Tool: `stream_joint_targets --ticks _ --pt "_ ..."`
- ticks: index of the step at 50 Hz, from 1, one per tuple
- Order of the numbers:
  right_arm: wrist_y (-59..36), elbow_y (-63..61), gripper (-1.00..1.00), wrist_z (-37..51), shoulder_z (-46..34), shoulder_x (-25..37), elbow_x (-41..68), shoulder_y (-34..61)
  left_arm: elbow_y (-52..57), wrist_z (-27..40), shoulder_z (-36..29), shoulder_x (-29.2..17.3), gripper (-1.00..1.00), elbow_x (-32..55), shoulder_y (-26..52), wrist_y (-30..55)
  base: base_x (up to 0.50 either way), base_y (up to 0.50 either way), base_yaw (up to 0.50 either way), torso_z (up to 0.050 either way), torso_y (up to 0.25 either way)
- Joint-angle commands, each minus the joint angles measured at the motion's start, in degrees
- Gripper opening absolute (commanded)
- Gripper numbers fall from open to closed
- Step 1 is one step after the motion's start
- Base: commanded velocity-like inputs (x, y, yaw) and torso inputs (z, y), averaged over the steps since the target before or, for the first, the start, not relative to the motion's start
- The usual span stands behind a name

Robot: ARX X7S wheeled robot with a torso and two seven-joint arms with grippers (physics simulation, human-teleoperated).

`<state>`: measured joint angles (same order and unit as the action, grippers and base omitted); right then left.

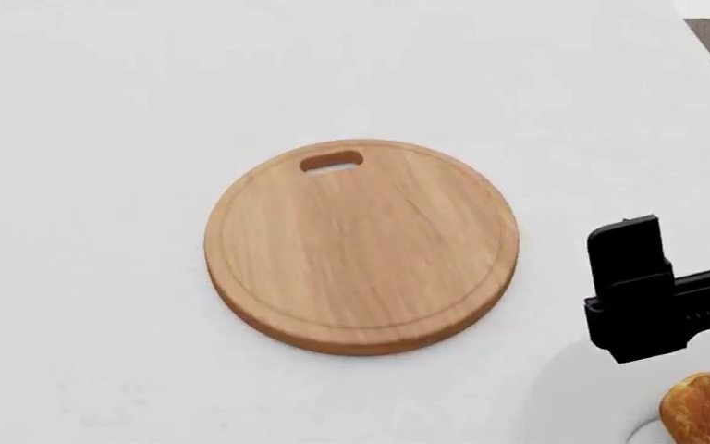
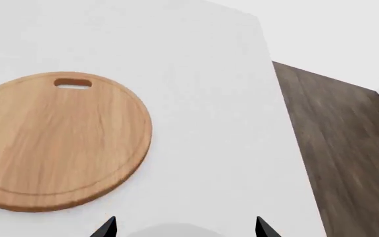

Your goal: Place all breads on the cutting board.

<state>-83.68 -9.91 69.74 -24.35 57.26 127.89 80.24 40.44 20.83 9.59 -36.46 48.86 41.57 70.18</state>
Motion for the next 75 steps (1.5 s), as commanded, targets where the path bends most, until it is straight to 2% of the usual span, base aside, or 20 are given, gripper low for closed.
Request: stream_joint_targets --ticks 1,4,6,25,32,38,48,64,69,70,75 --pt "-1.1 -0.1 1.00 4.1 -6.6 5.3 11.7 5.4 -0.1 -1.4 1.4 1.0 1.00 -0.8 0.0 -0.2 0.00 0.00 0.00 0.000 0.000" --pt "-1.7 -0.4 1.00 4.1 -7.9 7.3 13.9 6.9 -0.2 -1.5 1.4 0.9 1.00 -0.7 0.0 -0.4 0.00 0.00 0.00 0.000 0.000" --pt "-0.6 -1.7 1.00 4.5 -8.2 5.4 12.4 5.6 -0.2 -1.3 1.4 0.9 1.00 -0.6 0.0 -0.3 0.00 0.00 0.00 0.000 0.000" --pt "0.3 -7.2 1.00 4.4 -11.7 9.7 16.6 5.5 -0.3 -1.0 1.1 0.5 1.00 -0.2 0.0 -0.6 0.00 0.00 0.00 0.000 0.000" --pt "-2.0 -7.7 1.00 1.7 -9.6 13.0 15.3 3.6 -0.3 -0.7 1.0 0.4 1.00 0.0 0.0 -0.5 0.00 0.00 0.00 0.000 0.000" --pt "-3.7 -5.5 1.00 0.4 -9.0 9.7 10.1 2.7 -0.3 -0.5 0.7 0.1 1.00 -0.1 0.0 -0.5 0.00 0.00 0.00 0.000 0.000" --pt "-5.5 -3.4 1.00 -7.6 -4.2 6.4 -1.1 -3.4 -0.3 -0.2 0.4 -0.1 1.00 0.0 0.1 -0.5 0.00 0.00 0.00 0.000 0.000" --pt "-5.1 -3.9 1.00 -19.5 -4.6 8.2 -11.5 -7.6 -0.4 -0.1 -0.1 -0.6 1.00 -0.1 -0.1 -1.3 0.00 0.00 0.00 0.000 0.000" --pt "-5.0 -3.6 1.00 -21.5 -6.3 7.9 -14.0 -6.8 -0.4 -0.2 -0.2 -0.7 1.00 -0.1 -0.1 -1.5 0.00 0.00 0.00 0.000 0.000" --pt "-4.1 -3.6 1.00 -24.3 -5.7 6.6 -18.1 -9.7 -0.3 -0.1 -0.2 -0.7 1.00 -0.4 -0.3 -2.0 0.00 0.00 0.00 0.000 0.000" --pt "-3.3 -3.2 1.00 -26.2 -6.2 6.3 -20.6 -10.4 -0.3 0.0 -0.2 -0.7 1.00 -0.4 -0.3 -2.2 0.00 0.00 0.00 0.000 0.000"
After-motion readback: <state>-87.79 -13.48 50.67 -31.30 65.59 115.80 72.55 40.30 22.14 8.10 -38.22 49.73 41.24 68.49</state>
